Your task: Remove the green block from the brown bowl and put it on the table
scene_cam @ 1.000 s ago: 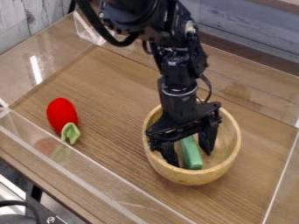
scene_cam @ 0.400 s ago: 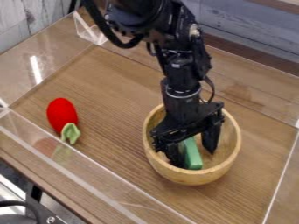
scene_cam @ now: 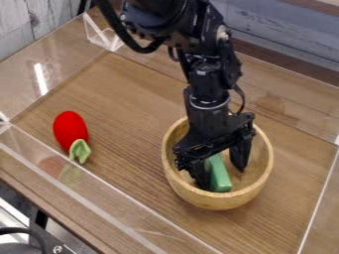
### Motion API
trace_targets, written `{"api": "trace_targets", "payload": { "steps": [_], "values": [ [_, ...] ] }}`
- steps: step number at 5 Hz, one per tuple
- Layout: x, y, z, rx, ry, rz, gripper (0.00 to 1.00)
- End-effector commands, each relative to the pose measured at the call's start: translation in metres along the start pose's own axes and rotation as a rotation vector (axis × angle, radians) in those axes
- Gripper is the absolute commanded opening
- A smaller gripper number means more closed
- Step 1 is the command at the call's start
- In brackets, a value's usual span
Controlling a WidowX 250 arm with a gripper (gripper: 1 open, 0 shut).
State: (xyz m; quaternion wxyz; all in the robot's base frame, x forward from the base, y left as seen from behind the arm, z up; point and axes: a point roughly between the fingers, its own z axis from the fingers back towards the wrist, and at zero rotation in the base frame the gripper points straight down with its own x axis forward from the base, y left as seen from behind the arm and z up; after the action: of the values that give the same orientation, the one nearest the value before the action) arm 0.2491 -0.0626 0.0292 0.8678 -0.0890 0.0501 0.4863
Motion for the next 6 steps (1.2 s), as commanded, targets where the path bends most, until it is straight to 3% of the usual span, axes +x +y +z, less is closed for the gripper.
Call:
{"api": "trace_targets", "payload": {
  "steps": [1, 4, 5, 6],
  "values": [
    [0.0016, -0.0126, 0.0083, -0.040, -0.024, -0.013, 1.00],
    [0.0025, -0.0170, 0.0078, -0.053, -0.035, 0.004, 1.00],
    [0.0029, -0.0169, 0.0059, -0.053, -0.034, 0.008, 0.00],
    [0.0023, -0.0174, 0.0120, -0.056, -0.029, 0.016, 0.00]
  ]
}}
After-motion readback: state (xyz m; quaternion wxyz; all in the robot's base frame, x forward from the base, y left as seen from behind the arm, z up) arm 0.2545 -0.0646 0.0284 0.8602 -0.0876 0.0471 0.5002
